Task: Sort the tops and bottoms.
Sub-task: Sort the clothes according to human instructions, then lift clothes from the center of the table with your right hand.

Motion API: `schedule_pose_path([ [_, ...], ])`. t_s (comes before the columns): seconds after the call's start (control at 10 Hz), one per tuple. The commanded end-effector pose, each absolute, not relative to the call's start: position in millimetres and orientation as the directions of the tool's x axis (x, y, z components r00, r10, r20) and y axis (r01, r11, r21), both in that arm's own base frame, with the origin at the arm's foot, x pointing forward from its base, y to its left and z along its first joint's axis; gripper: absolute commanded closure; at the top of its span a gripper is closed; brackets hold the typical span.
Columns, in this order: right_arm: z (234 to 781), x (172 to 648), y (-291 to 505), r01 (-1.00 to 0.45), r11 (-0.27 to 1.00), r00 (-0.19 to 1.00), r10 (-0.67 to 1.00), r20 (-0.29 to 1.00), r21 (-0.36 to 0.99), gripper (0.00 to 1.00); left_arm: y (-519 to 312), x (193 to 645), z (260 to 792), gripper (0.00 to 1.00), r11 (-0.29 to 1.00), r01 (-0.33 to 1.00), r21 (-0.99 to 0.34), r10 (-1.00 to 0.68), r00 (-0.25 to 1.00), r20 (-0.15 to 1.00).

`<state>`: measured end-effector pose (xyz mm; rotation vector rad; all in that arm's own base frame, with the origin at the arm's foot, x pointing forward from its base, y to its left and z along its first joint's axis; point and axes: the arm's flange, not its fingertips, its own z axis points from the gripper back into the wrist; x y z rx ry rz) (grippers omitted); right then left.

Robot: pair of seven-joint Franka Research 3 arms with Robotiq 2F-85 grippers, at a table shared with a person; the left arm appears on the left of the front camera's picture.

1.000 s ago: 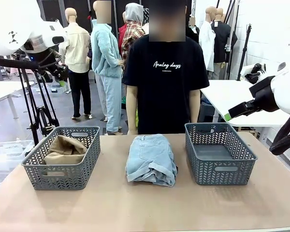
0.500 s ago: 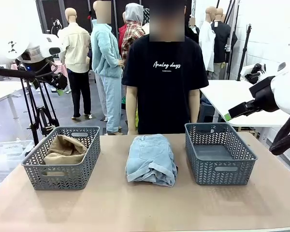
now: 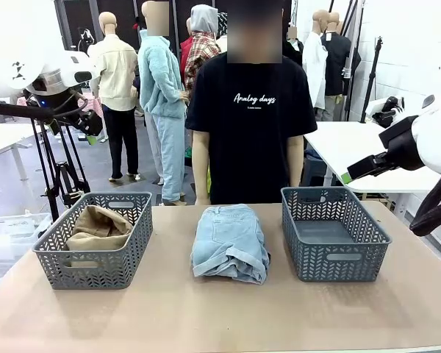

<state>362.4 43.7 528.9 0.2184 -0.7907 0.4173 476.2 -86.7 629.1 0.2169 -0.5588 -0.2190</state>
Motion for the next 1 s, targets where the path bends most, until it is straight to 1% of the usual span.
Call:
schedule_pose_path([
  [0.0, 527.3, 363.6, 45.0, -0.437, 0.898, 0.636, 0.275, 0.721, 0.043, 0.0, -86.2, 474.3, 632.0, 0.0, 0.954, 0.14, 0.264, -0.259, 0.827, 0.498],
  [0.9, 527.3, 363.6, 45.0, -0.437, 0.898, 0.636, 0.275, 0.721, 0.043, 0.0, -86.2, 474.3, 632.0, 0.0, 0.954, 0.14, 0.264, -0.259, 0.827, 0.498],
])
